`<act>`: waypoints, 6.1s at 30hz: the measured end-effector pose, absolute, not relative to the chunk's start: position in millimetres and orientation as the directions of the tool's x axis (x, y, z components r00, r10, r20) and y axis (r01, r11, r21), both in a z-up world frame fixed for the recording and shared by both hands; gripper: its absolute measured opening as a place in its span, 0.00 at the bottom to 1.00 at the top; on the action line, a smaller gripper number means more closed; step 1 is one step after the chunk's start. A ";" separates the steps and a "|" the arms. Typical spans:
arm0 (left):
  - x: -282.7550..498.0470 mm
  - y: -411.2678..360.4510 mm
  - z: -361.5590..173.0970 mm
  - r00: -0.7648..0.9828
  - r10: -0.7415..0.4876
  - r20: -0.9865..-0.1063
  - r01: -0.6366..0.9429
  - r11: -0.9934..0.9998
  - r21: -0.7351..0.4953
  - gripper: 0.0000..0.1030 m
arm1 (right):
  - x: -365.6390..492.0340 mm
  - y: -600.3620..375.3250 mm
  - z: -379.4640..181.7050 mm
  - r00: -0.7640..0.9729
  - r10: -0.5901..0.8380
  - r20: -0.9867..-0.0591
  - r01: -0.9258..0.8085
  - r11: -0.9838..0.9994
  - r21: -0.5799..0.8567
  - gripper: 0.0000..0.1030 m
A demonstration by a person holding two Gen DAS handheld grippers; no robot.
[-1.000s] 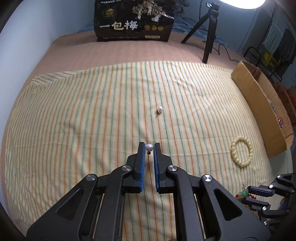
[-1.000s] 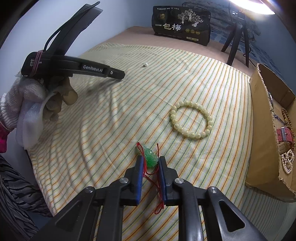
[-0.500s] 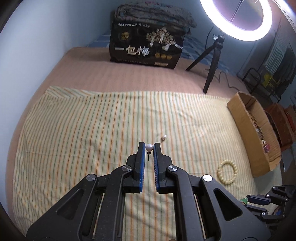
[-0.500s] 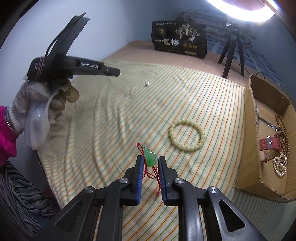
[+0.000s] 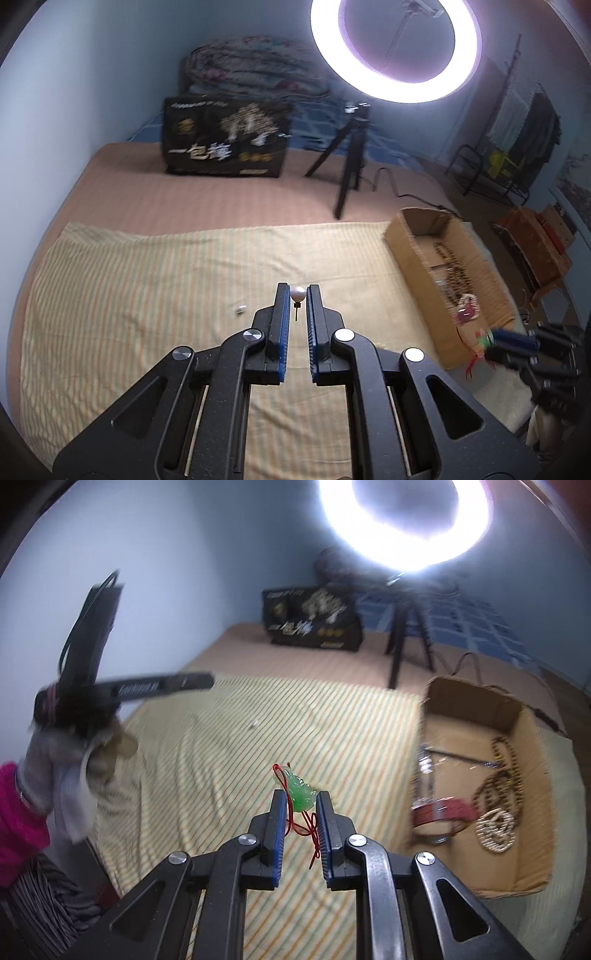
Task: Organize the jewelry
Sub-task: 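Carry the earring and jade pendant with both tools over the box, then open both tools to drop the earring and pendant into the box, then withdraw both tools from the box toward the remaining earring and bead bracelet, then grasp the second pearl earring with the left tool while the right tool grasps the cream bead bracelet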
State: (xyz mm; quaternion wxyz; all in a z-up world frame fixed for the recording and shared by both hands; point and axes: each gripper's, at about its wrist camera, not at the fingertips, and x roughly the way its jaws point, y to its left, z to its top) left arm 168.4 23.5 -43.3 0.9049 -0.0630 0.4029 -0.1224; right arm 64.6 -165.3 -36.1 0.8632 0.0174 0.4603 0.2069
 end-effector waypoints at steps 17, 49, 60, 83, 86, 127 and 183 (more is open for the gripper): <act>156.5 -77.0 -21.6 0.626 -0.408 -0.665 0.337 0.910 -0.241 0.07 | 101.3 -263.7 -12.0 0.595 0.283 -0.752 -0.132 0.958 0.255 0.14; 199.7 -203.3 -65.2 0.535 -0.464 -0.706 0.430 0.869 -0.244 0.07 | 183.8 -322.8 -62.6 0.534 0.180 -0.826 0.024 0.973 0.228 0.14; 199.7 -211.1 -71.0 0.536 -0.440 -0.721 0.437 0.875 -0.209 0.44 | 186.8 -330.2 -64.6 0.539 0.142 -0.830 0.068 0.975 0.211 0.39; 183.0 -200.0 -56.9 0.582 -0.396 -0.710 0.429 0.892 -0.147 0.66 | 175.3 -336.0 -42.4 0.582 0.048 -0.812 0.138 0.978 0.156 0.89; 179.8 -198.0 -54.2 0.585 -0.396 -0.707 0.429 0.892 -0.144 0.66 | 172.9 -332.0 -38.8 0.584 0.044 -0.811 0.130 0.981 0.147 0.89; 152.4 -69.0 -52.4 0.623 -0.252 -0.740 0.313 0.948 -0.060 0.66 | 102.9 -227.2 21.6 0.673 0.082 -0.735 -0.090 0.996 0.029 0.90; 233.3 39.9 -155.1 0.488 -0.145 -0.861 0.145 0.986 -0.083 0.27 | 91.7 -87.4 -132.7 0.324 0.325 -0.888 -0.488 0.862 0.138 0.39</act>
